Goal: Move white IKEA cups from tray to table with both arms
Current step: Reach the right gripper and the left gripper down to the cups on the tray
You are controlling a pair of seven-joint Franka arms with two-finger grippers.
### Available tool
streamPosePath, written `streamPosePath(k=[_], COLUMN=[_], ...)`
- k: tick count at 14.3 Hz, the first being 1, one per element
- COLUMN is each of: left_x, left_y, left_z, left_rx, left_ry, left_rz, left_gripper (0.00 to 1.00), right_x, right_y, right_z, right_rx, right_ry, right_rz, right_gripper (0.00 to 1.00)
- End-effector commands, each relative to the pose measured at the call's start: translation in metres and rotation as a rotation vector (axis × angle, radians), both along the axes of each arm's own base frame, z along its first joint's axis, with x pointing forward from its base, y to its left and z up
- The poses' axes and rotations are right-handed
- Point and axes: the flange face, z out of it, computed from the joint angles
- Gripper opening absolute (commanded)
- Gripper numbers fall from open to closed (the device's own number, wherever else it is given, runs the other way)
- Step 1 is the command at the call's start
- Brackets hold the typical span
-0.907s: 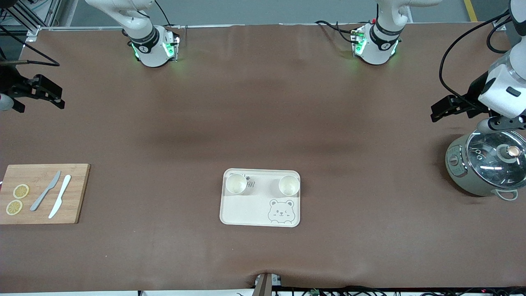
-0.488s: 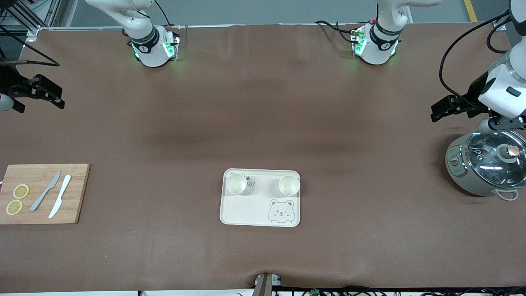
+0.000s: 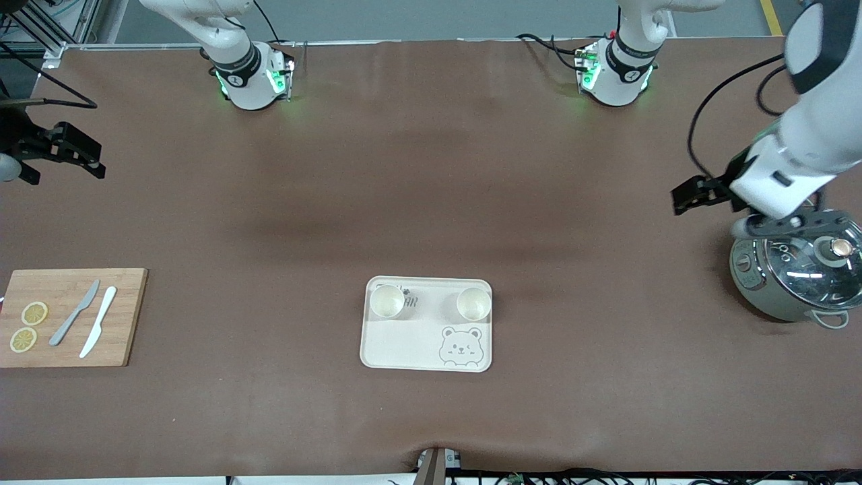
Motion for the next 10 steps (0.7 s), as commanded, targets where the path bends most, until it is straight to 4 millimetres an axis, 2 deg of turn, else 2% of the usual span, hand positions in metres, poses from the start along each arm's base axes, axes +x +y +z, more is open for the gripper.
streamPosePath(k=[1,3,4,6,8,9,10], left_x=[0.015,0.020,0.023,0.026,0.030,0.028,0.035], left_y=[-0.047,-0.092,-0.112,-0.157,-0.193,-0.215,-0.225], left_z=[-0.032,-0.063,-0.086,-0.123,-0.161,-0.182,-0.201], left_rx=[-0.029,-0.026,-0.020,-0.045,-0.095,-0.108,-0.122], left_ry=[-0.007,-0.017,-0.016,-0.036,-0.067,-0.080,-0.095], left_rz=[-0.035,0.031,0.062,0.082,0.124,0.123,0.135], left_gripper=[1.00,1.00,1.00,1.00,1.00,0.96,0.96], right_x=[0.006,0.020,0.031,0.035,0.042,0.044,0.046], right_y=[-0.006,-0.008,-0.009,-0.014,-0.018,-0.022,-0.022], right_z=[0.000,-0.016,-0.036,-0.044,-0.062,-0.063,-0.064], right_rx=[-0.012,-0.009,-0.004,-0.004,-0.003,-0.002,0.001], right_ry=[0.000,0.026,0.062,0.074,0.106,0.103,0.095], right_rz=[0.002,0.001,-0.001,-0.007,-0.011,-0.017,-0.020], right_gripper=[1.00,1.00,1.00,1.00,1.00,1.00,1.00])
